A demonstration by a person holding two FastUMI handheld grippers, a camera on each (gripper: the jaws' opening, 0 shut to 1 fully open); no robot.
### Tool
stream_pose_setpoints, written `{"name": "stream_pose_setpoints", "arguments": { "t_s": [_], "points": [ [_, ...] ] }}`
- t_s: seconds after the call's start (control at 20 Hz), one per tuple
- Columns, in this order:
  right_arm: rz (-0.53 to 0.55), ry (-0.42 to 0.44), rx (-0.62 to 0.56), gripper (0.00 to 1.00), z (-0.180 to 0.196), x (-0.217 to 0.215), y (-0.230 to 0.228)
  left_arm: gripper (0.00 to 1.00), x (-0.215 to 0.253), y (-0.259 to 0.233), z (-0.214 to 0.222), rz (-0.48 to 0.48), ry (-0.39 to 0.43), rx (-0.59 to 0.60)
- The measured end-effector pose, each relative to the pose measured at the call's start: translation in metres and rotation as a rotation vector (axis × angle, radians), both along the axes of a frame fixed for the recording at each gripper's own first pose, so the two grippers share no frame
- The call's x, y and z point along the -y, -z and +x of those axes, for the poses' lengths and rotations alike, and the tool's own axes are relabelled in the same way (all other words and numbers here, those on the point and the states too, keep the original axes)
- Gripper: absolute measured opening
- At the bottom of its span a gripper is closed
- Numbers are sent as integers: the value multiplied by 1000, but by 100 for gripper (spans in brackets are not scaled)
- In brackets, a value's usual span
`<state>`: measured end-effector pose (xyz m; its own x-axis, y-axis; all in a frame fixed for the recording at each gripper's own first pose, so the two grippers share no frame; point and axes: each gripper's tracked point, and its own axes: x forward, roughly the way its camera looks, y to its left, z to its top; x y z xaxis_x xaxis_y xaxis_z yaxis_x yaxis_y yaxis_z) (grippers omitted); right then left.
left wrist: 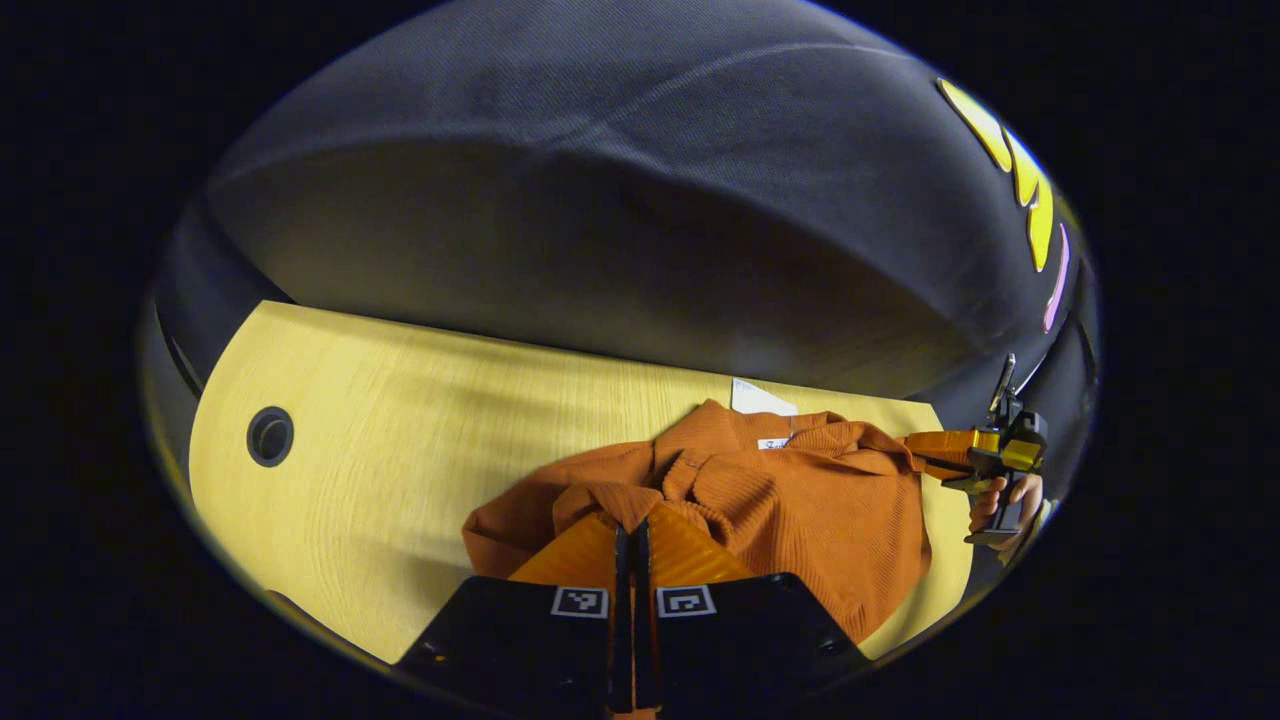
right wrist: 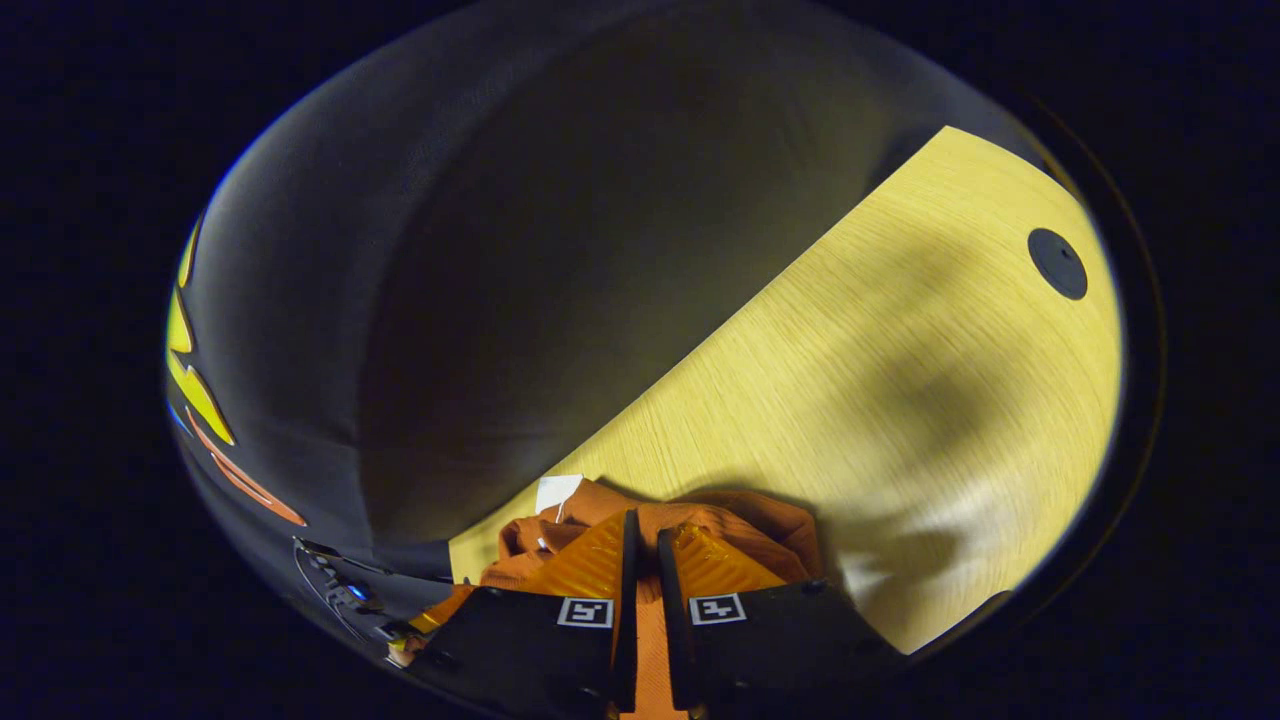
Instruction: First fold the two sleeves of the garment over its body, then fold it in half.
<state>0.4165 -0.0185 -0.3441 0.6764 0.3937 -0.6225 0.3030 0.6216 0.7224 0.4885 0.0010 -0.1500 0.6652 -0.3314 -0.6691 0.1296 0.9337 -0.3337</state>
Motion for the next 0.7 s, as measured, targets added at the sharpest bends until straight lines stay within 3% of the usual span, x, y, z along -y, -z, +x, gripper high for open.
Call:
{"name": "stream_pose_setpoints", "arguments": {
  "t_s": [0.25, 0.35, 0.45, 0.5, 0.6, 0.7],
  "points": [
    [-16, 5, -15, 13, 0, 2, -1, 6, 10, 3, -2, -66, -8, -15],
    [35, 15, 5, 13, 5, -1, -11, 10, 15, 4, -5, -126, -25, -25],
    [57, 18, 35, 27, 11, -6, -25, 14, 22, 3, -1, -227, -51, -21],
    [59, 7, 49, 27, 10, -6, -30, 7, 21, 2, 3, -279, -82, -9],
    [65, -11, 83, 46, 12, -10, -42, 32, 19, -8, 10, -407, -157, 17],
    [64, -13, 129, 60, 14, -10, -58, 62, 15, -14, 15, -466, -230, 51]
  ]
}}
